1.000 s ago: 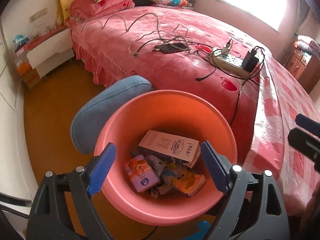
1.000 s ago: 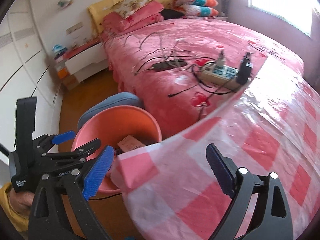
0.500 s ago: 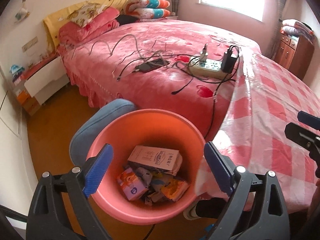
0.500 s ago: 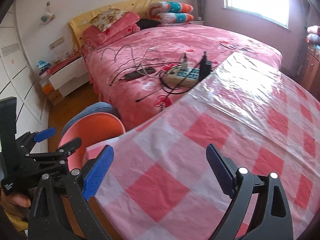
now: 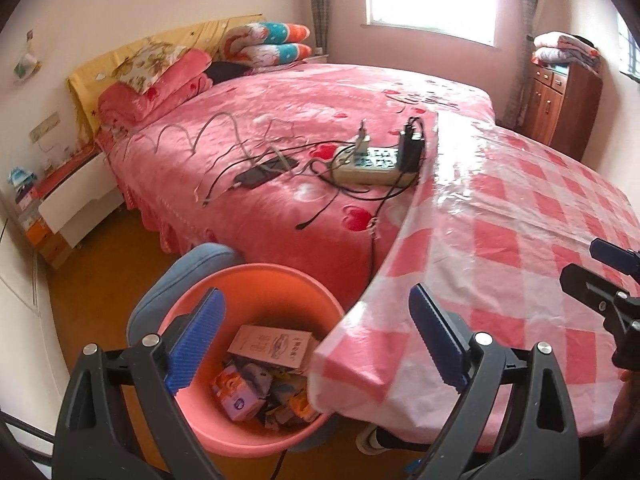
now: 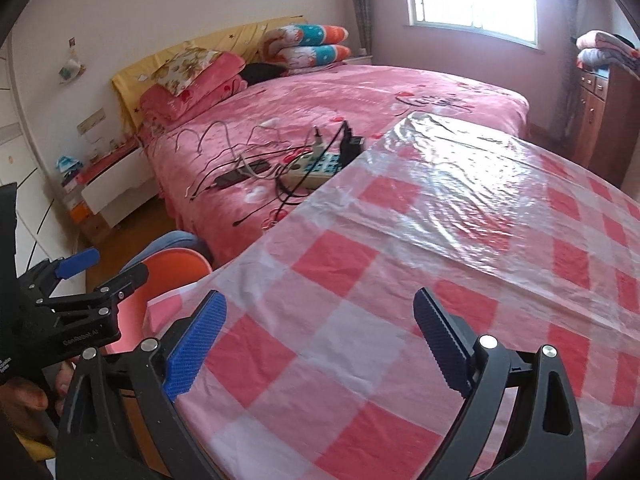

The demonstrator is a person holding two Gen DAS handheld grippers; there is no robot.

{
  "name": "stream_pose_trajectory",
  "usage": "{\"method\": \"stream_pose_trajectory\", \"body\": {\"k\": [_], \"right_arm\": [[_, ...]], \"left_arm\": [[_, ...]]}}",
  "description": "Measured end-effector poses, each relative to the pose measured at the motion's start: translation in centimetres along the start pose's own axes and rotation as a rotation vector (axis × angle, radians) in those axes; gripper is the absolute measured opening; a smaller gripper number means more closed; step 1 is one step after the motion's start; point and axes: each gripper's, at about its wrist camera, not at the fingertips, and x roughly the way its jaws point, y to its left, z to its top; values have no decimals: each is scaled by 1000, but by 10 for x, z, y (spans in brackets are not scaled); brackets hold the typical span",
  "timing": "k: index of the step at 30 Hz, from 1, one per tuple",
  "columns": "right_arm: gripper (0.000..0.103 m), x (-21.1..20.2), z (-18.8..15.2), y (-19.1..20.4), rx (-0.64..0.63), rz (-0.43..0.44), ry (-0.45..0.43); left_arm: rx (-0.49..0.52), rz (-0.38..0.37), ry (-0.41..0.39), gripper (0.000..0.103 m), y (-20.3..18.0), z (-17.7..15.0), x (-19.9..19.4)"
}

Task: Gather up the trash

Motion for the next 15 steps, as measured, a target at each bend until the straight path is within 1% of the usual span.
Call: {"method": "stream_pose_trajectory", "body": {"k": [15], "right_arm": [[94,-31,-12,-52,94,-72,-67]], "left_arm": [[87,-58,-51,95,-66,15,-17]]}}
